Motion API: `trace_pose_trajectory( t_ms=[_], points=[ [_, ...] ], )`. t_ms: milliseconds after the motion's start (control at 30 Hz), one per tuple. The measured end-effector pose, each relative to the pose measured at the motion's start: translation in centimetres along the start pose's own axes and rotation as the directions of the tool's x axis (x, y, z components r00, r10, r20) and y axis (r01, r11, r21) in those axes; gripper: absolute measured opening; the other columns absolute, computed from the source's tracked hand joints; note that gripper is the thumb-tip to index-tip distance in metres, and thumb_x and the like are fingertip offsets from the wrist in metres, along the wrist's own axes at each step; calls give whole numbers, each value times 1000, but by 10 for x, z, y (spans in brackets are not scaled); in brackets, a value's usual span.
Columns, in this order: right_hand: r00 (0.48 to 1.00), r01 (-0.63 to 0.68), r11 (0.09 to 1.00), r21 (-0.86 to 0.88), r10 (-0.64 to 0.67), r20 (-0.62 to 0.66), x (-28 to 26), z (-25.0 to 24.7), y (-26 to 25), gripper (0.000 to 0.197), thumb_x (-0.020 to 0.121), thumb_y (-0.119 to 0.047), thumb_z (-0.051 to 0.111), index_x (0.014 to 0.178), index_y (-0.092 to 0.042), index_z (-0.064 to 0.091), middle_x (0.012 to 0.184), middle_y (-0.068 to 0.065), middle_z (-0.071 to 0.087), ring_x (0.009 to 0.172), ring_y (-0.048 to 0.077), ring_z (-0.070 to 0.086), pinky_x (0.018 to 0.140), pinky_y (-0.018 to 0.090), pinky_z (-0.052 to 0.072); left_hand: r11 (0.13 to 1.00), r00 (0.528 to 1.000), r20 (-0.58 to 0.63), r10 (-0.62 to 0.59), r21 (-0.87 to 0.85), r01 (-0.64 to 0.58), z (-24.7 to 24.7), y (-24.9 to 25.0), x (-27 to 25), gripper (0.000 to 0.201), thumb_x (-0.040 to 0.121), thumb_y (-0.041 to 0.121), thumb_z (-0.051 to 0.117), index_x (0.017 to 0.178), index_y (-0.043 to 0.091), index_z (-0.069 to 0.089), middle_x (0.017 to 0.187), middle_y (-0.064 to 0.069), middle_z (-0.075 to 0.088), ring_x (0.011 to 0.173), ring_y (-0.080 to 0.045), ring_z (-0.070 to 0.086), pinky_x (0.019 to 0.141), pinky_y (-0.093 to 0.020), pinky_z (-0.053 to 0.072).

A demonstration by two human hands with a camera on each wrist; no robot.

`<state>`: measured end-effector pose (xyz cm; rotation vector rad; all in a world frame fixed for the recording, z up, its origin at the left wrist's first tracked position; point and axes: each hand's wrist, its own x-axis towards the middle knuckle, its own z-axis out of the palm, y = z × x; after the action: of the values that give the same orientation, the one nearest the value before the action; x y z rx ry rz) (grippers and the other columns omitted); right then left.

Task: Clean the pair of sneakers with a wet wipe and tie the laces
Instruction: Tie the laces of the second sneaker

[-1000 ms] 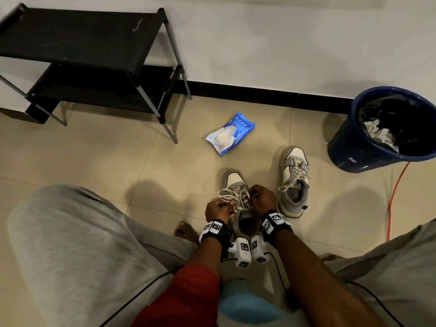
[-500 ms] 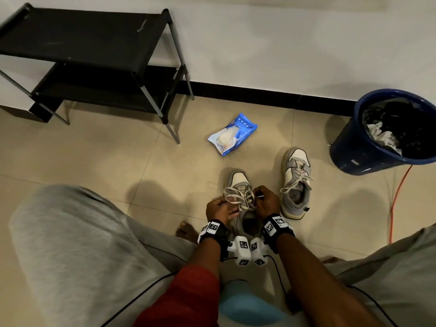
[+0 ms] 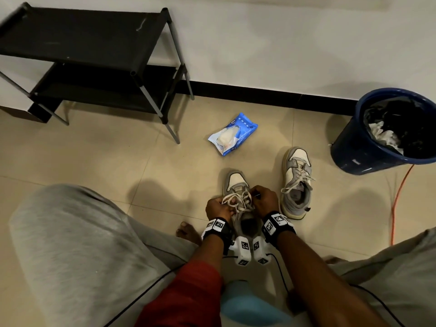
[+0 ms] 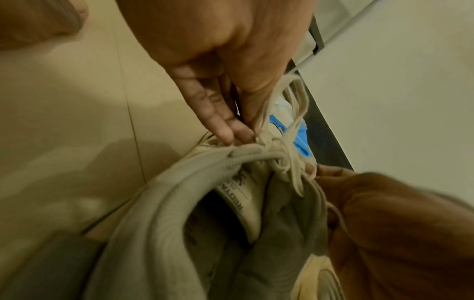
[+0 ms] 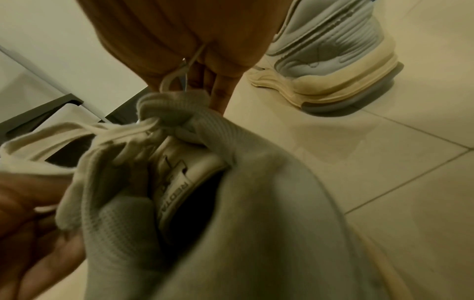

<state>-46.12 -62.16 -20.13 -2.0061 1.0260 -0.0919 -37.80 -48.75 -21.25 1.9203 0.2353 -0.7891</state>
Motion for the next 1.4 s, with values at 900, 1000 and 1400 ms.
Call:
trace_pose_trajectory(
  t_ms=[900,1000,1400],
  points=[
    [998,32,999,-10,-31,57,-21,-9,-8,7,86,-16,64,92,-14,62,85,8,68,75,24,60,66,28,43,990,996,51,68,119,-74,-11,4,-26,17,76,24,83,92,19,80,82,3,77,71,-10,68,72,-19,53],
    [1000,9,999,40,-9,-8,-23,-6,-4,13,91,-16,57,101,-9,54,89,10,65,79,24,57,66,29,39,979,989,67,133,147,-142,-9,6,-27,17,75,24,80,93,22,80,88,7,77,82,-8,69,76,-15,49],
    [987,-162,919,359,153,53,-23,-3,9,31,62,5,80,76,-20,67,75,10,71,74,31,70,66,46,59,996,999,36,28,79,-31,-2,8,-20,14,88,13,66,94,6,76,85,-6,74,65,-10,69,53,-15,46]
  ],
)
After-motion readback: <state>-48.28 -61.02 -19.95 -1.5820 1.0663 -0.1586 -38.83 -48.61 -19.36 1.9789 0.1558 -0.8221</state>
